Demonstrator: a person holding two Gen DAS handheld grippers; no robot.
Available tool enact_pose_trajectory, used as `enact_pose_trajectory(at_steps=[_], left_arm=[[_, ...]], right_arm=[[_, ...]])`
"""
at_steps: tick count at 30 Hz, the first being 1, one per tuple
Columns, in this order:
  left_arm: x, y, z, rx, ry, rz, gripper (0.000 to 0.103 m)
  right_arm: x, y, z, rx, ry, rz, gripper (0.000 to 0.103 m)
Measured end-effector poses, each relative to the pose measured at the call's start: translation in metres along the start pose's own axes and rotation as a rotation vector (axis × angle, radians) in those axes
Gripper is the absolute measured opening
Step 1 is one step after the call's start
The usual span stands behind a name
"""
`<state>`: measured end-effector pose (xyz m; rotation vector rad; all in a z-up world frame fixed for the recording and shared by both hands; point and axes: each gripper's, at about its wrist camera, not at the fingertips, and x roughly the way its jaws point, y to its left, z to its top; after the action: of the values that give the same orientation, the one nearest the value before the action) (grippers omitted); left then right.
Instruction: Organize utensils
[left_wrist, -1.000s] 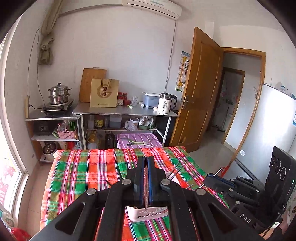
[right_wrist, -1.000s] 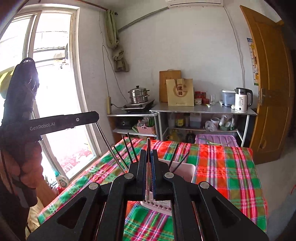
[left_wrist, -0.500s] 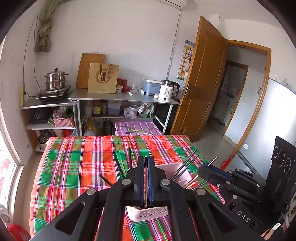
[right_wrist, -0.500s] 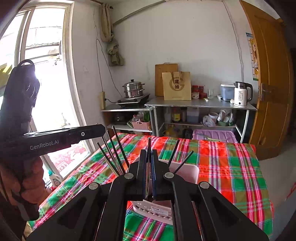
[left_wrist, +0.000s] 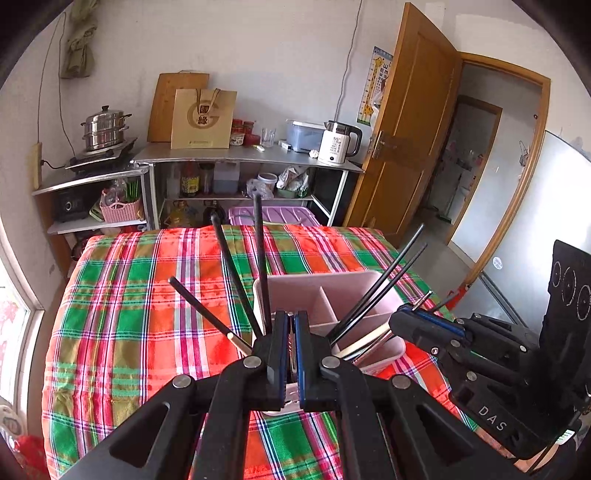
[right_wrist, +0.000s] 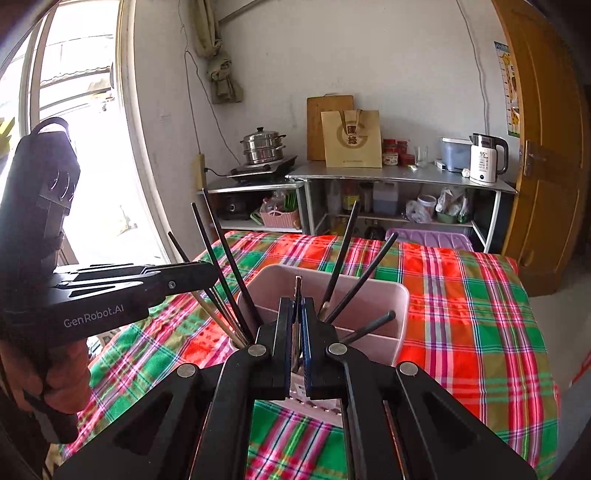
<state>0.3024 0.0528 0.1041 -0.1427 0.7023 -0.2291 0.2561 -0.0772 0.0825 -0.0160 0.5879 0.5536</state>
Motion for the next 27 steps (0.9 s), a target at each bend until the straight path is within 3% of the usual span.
enact_pose_trajectory(at_steps=[6, 8, 17, 27], left_arm=[[-0.001, 0.002, -0.007, -0.006, -0.003, 0.01, 0.004], [-0.007, 0.001, -0.008, -0.003, -0.017, 0.028, 0.004], [-0.052, -0.008, -0.016, 0.001, -0.096, 0.045, 0.006], [-0.096, -0.039, -0.065, 0.032, -0.15, 0.06, 0.014]], right_arm=[[-0.003, -0.003, -0.004, 0.008, 0.024, 0.003, 0.005], [-0.01, -0.002, -0.004, 0.004, 0.012, -0.001, 0.01], [-0.053, 0.001, -0.005, -0.001, -0.054, -0.006, 0.014], [-0.097, 0.011, -0.04, 0.002, -0.089, 0.016, 0.026]])
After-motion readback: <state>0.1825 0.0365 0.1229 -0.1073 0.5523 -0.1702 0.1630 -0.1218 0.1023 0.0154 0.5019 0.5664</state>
